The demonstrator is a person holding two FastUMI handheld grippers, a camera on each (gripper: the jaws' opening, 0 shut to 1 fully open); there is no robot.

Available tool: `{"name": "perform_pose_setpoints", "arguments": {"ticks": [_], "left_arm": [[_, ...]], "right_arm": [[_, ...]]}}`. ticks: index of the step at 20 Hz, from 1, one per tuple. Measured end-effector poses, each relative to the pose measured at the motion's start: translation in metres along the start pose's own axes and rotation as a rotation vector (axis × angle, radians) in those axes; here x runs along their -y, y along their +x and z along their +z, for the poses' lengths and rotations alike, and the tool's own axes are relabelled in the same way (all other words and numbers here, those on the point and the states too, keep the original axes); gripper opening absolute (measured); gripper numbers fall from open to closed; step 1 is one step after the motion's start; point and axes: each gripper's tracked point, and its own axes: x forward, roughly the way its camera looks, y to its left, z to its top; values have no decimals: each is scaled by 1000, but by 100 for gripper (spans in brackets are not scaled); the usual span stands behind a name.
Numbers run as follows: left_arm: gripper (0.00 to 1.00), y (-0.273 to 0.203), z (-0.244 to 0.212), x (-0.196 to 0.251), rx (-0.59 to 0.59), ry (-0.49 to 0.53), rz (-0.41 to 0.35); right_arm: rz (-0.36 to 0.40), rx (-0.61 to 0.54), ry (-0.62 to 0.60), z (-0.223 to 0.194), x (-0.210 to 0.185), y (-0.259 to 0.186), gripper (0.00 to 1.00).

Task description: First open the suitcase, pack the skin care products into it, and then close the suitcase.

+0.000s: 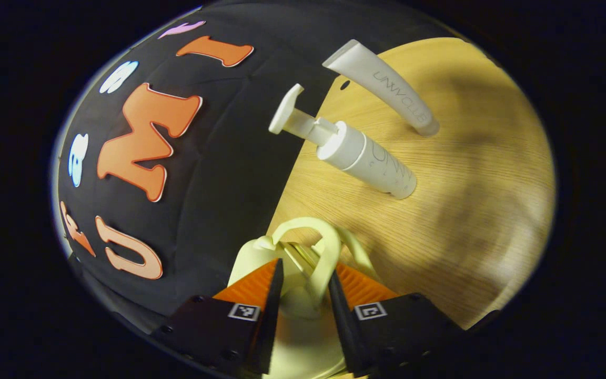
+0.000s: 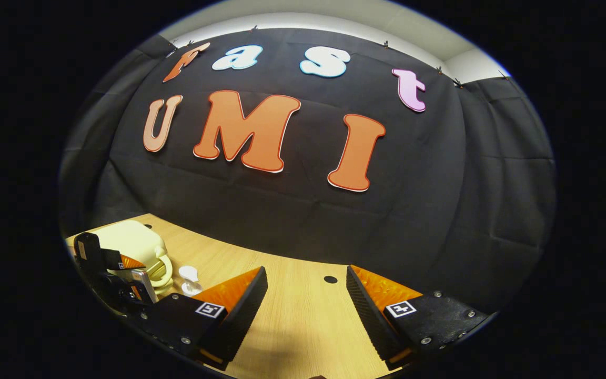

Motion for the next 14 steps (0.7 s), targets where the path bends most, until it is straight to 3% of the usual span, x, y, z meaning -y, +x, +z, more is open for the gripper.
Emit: {"name": "perform_pose_setpoints", "arguments": {"ticks": [3, 5, 10, 14], "left_arm": [[29, -5, 11, -9, 32, 0, 51], [5, -11, 12, -18, 28, -79, 38], [5, -22, 9, -56, 56, -289, 52], [5, -37, -5, -109, 79, -470, 68]], "right_arm": [[-6, 0, 4, -1, 7, -2, 96], [-6, -4, 4, -3, 8, -2, 96], [21, -5, -4, -1, -8, -4, 96], [88, -3, -11, 2, -42, -7, 96]]}}
